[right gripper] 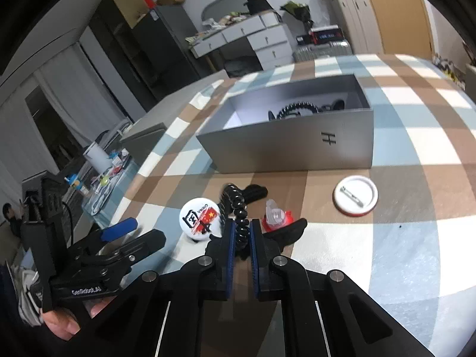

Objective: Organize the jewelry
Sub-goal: 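Grasp a black coiled hair tie with the right tool, then grasp the white round badge with the left tool while the right tool holds the hair tie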

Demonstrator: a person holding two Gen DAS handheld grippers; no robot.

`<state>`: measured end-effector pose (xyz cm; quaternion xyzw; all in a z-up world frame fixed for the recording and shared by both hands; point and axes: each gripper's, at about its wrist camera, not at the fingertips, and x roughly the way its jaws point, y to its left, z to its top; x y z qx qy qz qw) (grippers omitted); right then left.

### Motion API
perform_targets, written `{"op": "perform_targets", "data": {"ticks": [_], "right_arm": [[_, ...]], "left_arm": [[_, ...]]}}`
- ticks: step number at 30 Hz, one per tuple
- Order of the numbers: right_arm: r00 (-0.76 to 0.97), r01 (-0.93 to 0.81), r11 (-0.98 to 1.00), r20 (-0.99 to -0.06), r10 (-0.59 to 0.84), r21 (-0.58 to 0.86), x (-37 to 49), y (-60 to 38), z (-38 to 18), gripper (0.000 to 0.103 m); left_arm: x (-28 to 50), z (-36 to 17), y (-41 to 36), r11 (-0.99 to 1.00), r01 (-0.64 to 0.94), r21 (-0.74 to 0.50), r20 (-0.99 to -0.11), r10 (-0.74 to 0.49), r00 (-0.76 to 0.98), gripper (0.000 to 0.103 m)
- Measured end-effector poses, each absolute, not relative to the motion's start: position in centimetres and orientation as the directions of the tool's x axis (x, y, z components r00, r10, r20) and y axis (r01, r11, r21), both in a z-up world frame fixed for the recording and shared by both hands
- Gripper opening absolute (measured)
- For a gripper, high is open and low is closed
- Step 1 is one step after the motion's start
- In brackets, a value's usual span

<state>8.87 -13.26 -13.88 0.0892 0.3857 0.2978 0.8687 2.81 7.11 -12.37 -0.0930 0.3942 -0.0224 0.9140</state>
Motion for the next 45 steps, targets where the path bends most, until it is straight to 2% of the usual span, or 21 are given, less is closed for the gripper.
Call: {"op": "perform_targets", "data": {"ticks": [6,13,21,27,29,31,33,36,37,40,41,45], "right_arm": [[0.551,-0.439,0.810,-0.595,0.585,0.389,8.7,-14.3,-13.4,0.009],[0.591,-0.421,0.816,-0.563,0.578,0.396,8.0,-16.2,-12.7,0.009],[0.609,-0.424,0.819,-0.547,0.574,0.388,7.3,-17.5,-12.7,0.009],[0.612,-0.410,0.815,-0.539,0.579,0.409,7.4,-18.4,-13.0,0.009],[0.612,-0.406,0.813,-0.537,0.581,0.417,7.5,-18.6,-13.2,0.009],[0.608,-0.403,0.809,-0.536,0.586,0.428,7.6,-18.9,-13.4,0.009],[0.603,-0.389,0.809,-0.542,0.585,0.440,7.9,-19.1,-13.9,0.009],[0.600,-0.377,0.809,-0.547,0.585,0.451,8.1,-19.4,-14.3,0.009],[0.600,-0.373,0.812,-0.552,0.580,0.448,8.1,-19.4,-14.4,0.009],[0.595,-0.369,0.813,-0.557,0.579,0.450,8.2,-19.5,-14.5,0.009],[0.596,-0.371,0.813,-0.557,0.579,0.449,8.2,-19.5,-14.5,0.009],[0.595,-0.374,0.813,-0.556,0.580,0.447,8.0,-19.3,-14.4,0.009]], "left_arm": [[3.0,-12.1,6.7,0.981,-0.012,-0.193,-0.718,-0.133,0.683,0.102],[4.5,-11.8,5.0,0.971,0.106,-0.216,-0.710,-0.230,0.665,0.102],[6.4,-11.9,4.1,0.964,0.155,-0.216,-0.718,-0.265,0.643,0.101],[6.7,-12.1,3.5,0.957,0.191,-0.219,-0.733,-0.290,0.615,0.076],[6.7,-12.3,3.3,0.953,0.202,-0.224,-0.744,-0.302,0.596,0.053],[6.7,-12.4,3.3,0.953,0.202,-0.226,-0.749,-0.303,0.590,0.043],[6.7,-12.4,3.2,0.953,0.203,-0.226,-0.750,-0.303,0.588,0.039],[6.4,-12.4,3.3,0.955,0.199,-0.222,-0.749,-0.297,0.592,0.027],[6.4,-12.4,3.4,0.953,0.201,-0.226,-0.750,-0.302,0.589,0.019],[6.3,-12.2,3.6,0.953,0.194,-0.231,-0.740,-0.302,0.601,0.012],[6.3,-12.1,3.6,0.953,0.192,-0.237,-0.737,-0.305,0.603,0.006],[6.3,-12.1,3.7,0.953,0.192,-0.236,-0.734,-0.304,0.608,0.002]]}}
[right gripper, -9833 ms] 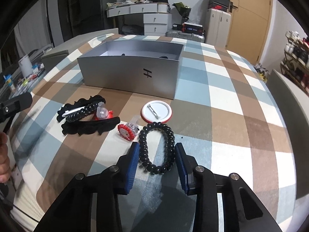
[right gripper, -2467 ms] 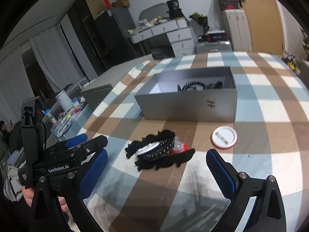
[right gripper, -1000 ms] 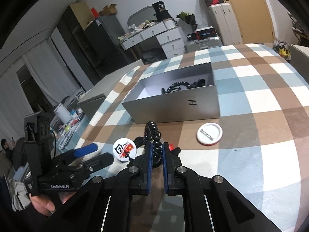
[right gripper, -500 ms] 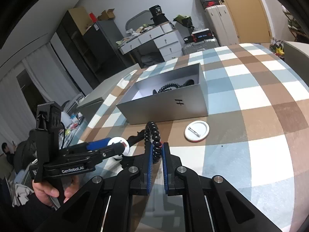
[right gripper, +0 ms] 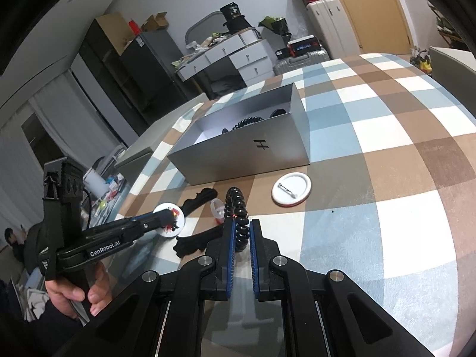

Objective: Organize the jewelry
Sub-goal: 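Grasp the white round badge with the left tool while the right tool holds the hair tie, then carry the hair tie and white badge into the grey box and open both tools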

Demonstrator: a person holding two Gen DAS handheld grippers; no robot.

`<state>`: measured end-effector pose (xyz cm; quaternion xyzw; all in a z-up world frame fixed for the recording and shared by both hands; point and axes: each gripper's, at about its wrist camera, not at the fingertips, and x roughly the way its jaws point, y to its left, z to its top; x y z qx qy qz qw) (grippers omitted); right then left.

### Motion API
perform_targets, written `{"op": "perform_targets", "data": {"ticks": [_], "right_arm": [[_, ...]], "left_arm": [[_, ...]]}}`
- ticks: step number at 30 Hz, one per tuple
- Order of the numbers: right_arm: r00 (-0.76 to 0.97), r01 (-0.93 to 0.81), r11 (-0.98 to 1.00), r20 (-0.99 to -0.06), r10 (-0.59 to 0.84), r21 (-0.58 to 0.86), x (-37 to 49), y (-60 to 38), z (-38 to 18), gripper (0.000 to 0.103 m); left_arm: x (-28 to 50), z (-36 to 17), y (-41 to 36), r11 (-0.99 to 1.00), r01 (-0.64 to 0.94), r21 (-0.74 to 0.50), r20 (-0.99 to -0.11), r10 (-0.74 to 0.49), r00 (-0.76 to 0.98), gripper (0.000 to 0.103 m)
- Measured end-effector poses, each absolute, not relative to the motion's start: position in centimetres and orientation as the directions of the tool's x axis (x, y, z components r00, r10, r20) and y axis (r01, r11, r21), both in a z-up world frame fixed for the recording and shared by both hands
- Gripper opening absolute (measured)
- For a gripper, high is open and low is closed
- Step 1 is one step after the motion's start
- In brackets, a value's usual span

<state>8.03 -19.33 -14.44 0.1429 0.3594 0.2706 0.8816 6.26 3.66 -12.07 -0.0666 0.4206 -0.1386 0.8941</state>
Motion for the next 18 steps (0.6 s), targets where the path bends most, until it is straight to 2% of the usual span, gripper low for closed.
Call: {"op": "perform_targets", "data": {"ticks": [18], "right_arm": [[0.599,-0.390,0.817,-0.556,0.576,0.425,7.79,-18.77,-13.87,0.009]], "left_arm": [[5.57,-11.46,4.01,0.944,0.199,-0.262,-0.717,-0.329,0.614,0.000]]}}
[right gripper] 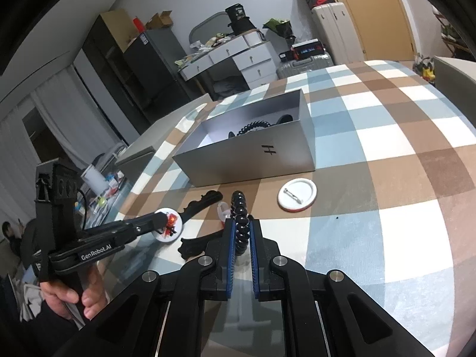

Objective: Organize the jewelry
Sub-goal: 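Carry the hair tie and white badge into the grey box and open both tools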

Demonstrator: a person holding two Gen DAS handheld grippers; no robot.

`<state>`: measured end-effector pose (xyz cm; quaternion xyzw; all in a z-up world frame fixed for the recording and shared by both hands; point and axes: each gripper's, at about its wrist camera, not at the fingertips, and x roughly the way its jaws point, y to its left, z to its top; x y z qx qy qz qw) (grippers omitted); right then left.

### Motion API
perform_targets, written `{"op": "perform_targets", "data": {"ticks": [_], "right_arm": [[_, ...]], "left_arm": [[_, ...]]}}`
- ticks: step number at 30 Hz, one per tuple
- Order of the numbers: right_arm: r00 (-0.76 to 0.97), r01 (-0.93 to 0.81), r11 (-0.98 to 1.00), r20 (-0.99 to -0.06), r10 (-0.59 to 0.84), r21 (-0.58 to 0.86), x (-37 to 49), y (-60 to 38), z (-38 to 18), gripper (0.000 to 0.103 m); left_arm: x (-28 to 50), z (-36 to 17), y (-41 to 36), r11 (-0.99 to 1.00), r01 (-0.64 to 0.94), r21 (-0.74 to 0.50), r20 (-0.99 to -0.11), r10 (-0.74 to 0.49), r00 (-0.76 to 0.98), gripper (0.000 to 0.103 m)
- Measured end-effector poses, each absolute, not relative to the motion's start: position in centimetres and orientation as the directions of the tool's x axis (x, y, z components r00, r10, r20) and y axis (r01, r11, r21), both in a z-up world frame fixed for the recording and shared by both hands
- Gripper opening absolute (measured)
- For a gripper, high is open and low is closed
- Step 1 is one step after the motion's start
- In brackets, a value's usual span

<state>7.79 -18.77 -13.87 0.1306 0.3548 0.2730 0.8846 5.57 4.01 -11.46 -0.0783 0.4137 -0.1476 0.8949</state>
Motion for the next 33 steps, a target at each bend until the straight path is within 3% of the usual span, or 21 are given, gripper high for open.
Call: {"op": "perform_targets", "data": {"ticks": [15,21,33], "right_arm": [[0.626,-0.454,0.785,-0.475,0.618,0.422,8.2,-18.6,-10.3,0.009],[0.628,-0.477,0.767,-0.445,0.639,0.429,10.1,-18.3,-8.5,0.009],[0.625,-0.480,0.753,-0.427,0.653,0.449,16.0,-17.4,-7.0,0.009]], "left_arm": [[5.7,-7.1,4.3,0.937,0.236,-0.257,-0.644,-0.348,0.681,0.000],[7.7,-5.6,3.6,0.945,0.252,-0.210,-0.620,-0.328,0.713,0.000],[12.3,-4.8,3.2,0.929,0.287,-0.233,-0.595,-0.369,0.714,0.000]]}}
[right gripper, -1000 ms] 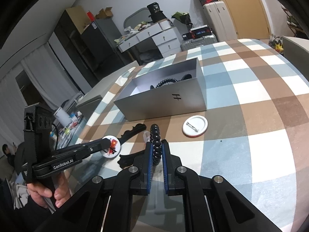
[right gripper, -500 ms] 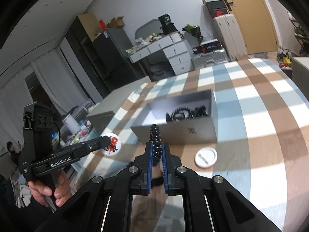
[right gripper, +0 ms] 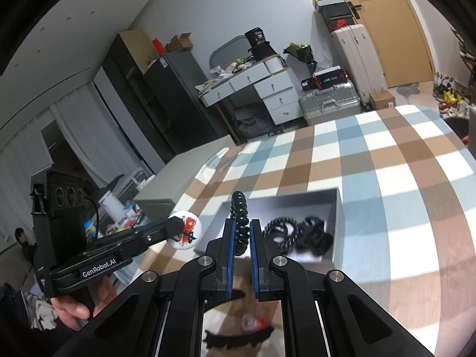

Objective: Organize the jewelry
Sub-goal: 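Carry the hair tie and white badge into the grey box and open both tools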

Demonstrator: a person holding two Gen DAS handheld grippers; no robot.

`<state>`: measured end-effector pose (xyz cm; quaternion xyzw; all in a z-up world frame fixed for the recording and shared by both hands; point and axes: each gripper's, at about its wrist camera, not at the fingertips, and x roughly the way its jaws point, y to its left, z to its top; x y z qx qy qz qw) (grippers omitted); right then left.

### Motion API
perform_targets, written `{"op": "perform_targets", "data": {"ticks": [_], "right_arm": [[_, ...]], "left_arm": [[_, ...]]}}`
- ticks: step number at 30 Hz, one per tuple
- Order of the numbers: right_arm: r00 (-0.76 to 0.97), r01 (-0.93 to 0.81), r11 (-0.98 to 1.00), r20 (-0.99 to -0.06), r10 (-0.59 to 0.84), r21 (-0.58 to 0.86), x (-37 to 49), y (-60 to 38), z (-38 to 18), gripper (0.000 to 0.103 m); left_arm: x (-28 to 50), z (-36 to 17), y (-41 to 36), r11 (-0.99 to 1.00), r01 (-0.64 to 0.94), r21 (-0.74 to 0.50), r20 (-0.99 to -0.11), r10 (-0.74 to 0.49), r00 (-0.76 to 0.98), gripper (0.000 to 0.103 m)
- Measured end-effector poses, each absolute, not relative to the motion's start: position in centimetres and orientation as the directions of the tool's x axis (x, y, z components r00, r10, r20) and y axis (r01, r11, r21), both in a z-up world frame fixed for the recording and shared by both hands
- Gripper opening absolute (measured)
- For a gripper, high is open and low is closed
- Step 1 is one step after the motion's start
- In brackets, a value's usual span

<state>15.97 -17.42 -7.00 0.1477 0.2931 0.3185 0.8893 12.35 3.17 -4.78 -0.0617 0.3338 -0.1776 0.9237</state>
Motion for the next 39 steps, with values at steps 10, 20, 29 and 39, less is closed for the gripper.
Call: {"op": "perform_targets", "data": {"ticks": [10,20,29,39], "right_arm": [[0.611,-0.489,0.760,-0.454,0.648,0.428,18.9,-16.3,-7.5,0.009],[0.586,-0.488,0.760,-0.485,0.649,0.429,20.5,-15.6,-8.8,0.009],[0.578,-0.491,0.763,-0.498,0.646,0.421,21.0,-15.0,-9.1,0.009],[0.557,-0.438,0.781,-0.547,0.625,0.445,22.0,-15.1,-10.3,0.013]], "left_arm": [[15.0,-5.7,2.7,0.922,0.298,-0.248,-0.614,-0.388,0.688,0.000],[16.2,-6.6,2.4,0.920,0.295,-0.259,-0.641,-0.393,0.660,0.000],[16.7,-7.0,2.4,0.919,0.292,-0.264,-0.651,-0.393,0.650,0.000],[17.4,-7.6,2.4,0.904,0.318,-0.286,-0.662,-0.427,0.616,0.001]]}}
